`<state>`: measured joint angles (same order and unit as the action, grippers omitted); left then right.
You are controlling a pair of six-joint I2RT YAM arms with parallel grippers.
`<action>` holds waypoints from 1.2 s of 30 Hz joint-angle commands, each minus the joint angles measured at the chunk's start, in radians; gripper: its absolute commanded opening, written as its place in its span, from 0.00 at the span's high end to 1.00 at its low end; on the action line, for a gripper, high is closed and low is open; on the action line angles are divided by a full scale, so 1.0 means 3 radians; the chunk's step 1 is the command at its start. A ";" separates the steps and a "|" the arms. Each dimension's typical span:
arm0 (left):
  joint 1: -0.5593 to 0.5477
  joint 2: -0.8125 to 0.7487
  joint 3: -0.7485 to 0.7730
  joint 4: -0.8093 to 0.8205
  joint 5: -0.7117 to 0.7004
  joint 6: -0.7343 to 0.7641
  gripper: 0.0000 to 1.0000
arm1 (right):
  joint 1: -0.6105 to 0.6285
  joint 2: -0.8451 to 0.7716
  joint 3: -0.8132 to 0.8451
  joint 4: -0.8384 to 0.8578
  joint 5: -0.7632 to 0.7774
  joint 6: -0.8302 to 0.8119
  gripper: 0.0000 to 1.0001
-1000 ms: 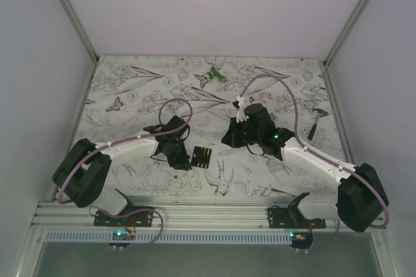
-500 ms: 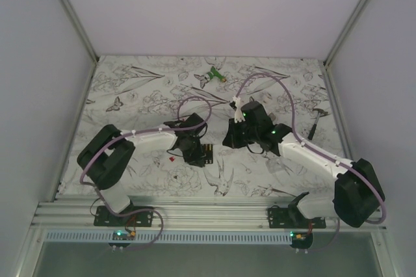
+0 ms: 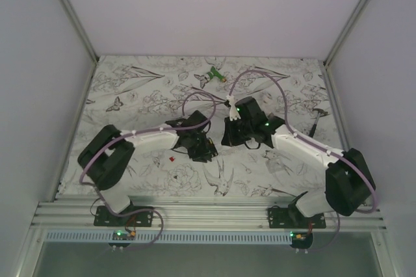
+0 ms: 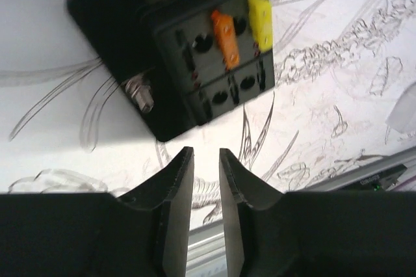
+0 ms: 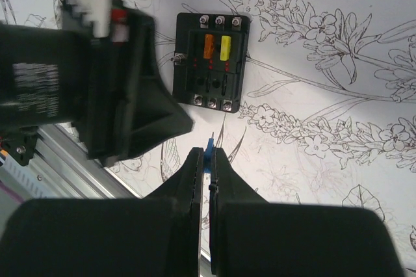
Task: Snap on the fuse box
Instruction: Install the fuse at the fuse box base.
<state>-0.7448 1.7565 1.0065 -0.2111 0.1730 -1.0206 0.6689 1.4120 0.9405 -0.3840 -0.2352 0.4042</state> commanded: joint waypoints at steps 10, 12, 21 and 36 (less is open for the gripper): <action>0.0755 -0.1141 -0.0737 -0.0153 0.0048 0.0380 0.48 | 0.0199 0.0837 0.0935 -0.0576 -0.0090 -0.0228 1.00; 0.0881 -0.1261 -0.0812 -0.0188 0.0033 0.0458 0.42 | 0.0254 0.0994 0.1116 -0.0708 -0.0050 -0.0251 1.00; 0.1245 -0.1910 -0.1043 -0.0532 -0.0366 0.0899 0.12 | 0.0473 0.1585 0.1855 -0.1196 0.0212 -0.0298 1.00; 0.1261 -0.2122 -0.1303 -0.0513 -0.1254 0.1116 0.00 | 0.0640 0.2205 0.2469 -0.1578 0.0656 -0.0178 1.00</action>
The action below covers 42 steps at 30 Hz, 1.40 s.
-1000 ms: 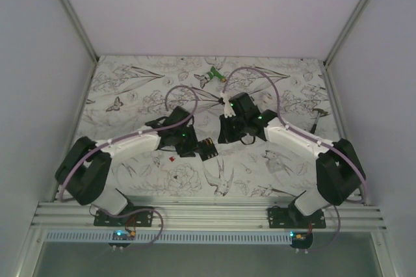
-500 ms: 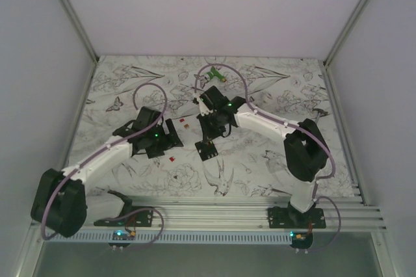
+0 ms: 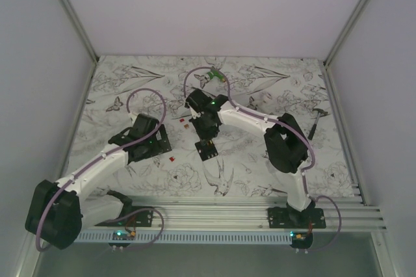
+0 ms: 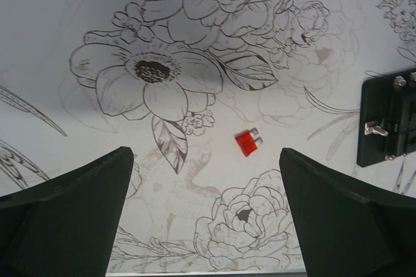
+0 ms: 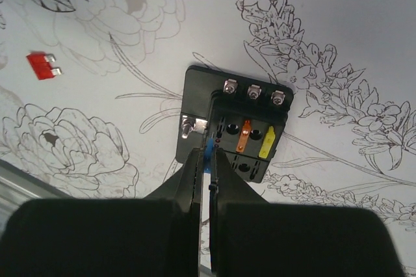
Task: Snap on the fuse box
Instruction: Install the fuse at the fuse box base.
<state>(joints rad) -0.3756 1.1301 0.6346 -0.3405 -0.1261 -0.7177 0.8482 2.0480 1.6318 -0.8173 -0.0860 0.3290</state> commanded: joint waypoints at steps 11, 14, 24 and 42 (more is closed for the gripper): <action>0.0035 0.0010 -0.0065 -0.0077 -0.0237 0.0097 0.00 | 0.0067 0.0227 0.0247 -0.0162 0.0278 0.0121 1.00; 0.0035 0.0016 -0.0065 -0.0078 -0.0231 0.0092 0.00 | 0.0067 0.0248 0.0242 -0.0156 0.0274 0.0132 1.00; 0.0035 0.0020 -0.0070 -0.0077 -0.0217 0.0086 0.00 | 0.0077 0.0279 0.0205 -0.0066 0.0246 0.0195 1.00; 0.0039 0.0006 -0.0080 -0.0082 -0.0214 0.0063 0.00 | 0.0092 0.0090 0.0196 -0.0020 0.0284 0.0243 1.00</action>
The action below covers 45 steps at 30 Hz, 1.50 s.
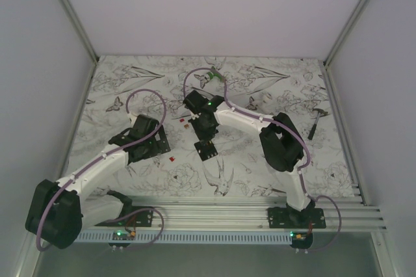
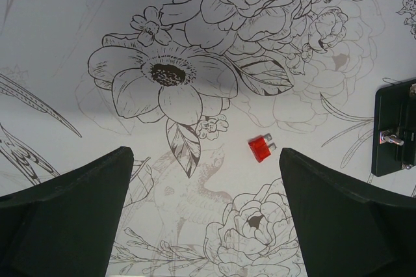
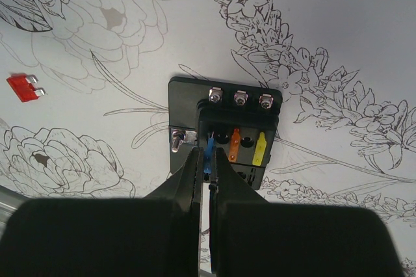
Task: Snap on the fuse box
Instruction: Install the fuse at the fuse box base.
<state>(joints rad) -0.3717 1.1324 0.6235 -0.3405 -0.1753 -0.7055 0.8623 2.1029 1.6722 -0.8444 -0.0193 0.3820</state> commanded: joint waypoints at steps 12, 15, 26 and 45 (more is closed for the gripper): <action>0.0029 0.0001 -0.0048 -0.0082 -0.0045 0.0015 0.00 | 0.0050 -0.0146 0.0046 0.0109 0.0094 0.0056 1.00; 0.0032 0.0001 -0.0048 -0.0082 -0.0045 0.0011 0.00 | 0.0050 -0.0170 0.0032 0.0129 0.0093 0.0056 1.00; 0.0038 0.0000 -0.0048 -0.0082 -0.0040 0.0012 0.00 | 0.0050 -0.0186 -0.0008 0.0151 0.0100 0.0065 1.00; 0.0042 0.0004 -0.0048 -0.0079 -0.0020 0.0007 0.00 | 0.0050 0.0007 -0.0036 0.0120 0.0014 0.0073 1.00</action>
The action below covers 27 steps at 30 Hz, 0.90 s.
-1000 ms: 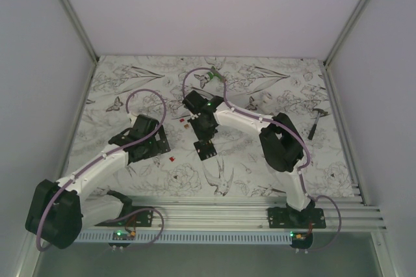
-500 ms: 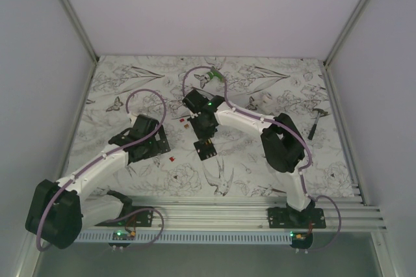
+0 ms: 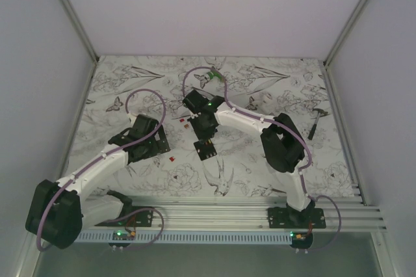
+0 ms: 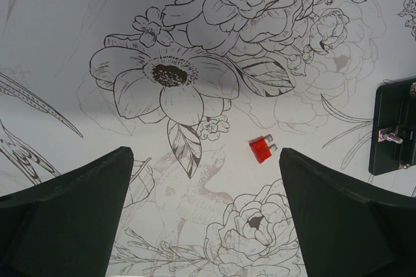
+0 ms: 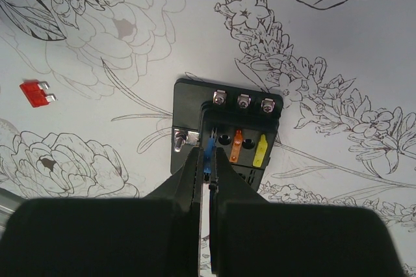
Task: Snap on the fuse box
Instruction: Install the fuse at the fuse box base.
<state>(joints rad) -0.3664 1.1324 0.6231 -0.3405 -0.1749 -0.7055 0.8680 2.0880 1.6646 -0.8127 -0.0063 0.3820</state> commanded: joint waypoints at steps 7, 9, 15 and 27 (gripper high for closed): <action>0.0027 0.0004 -0.0047 -0.0077 -0.0023 0.0010 0.00 | 0.0034 0.0116 -0.0023 0.0023 -0.0074 0.0076 1.00; 0.0030 -0.0003 -0.0047 -0.0080 -0.0018 0.0010 0.00 | 0.0031 0.0122 -0.0035 0.0040 -0.0075 0.0085 1.00; 0.0029 -0.0006 -0.0052 -0.0082 -0.0016 0.0012 0.00 | 0.0031 0.0166 -0.0056 0.0003 -0.0061 0.0085 1.00; 0.0027 0.0001 -0.0047 -0.0077 0.0002 0.0004 0.00 | 0.0030 0.0108 -0.0128 -0.0558 0.0401 -0.0109 1.00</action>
<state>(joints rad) -0.3664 1.1324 0.6231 -0.3405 -0.1745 -0.7055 0.8684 2.1059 1.6550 -0.8783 0.0452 0.3775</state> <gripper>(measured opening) 0.997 0.029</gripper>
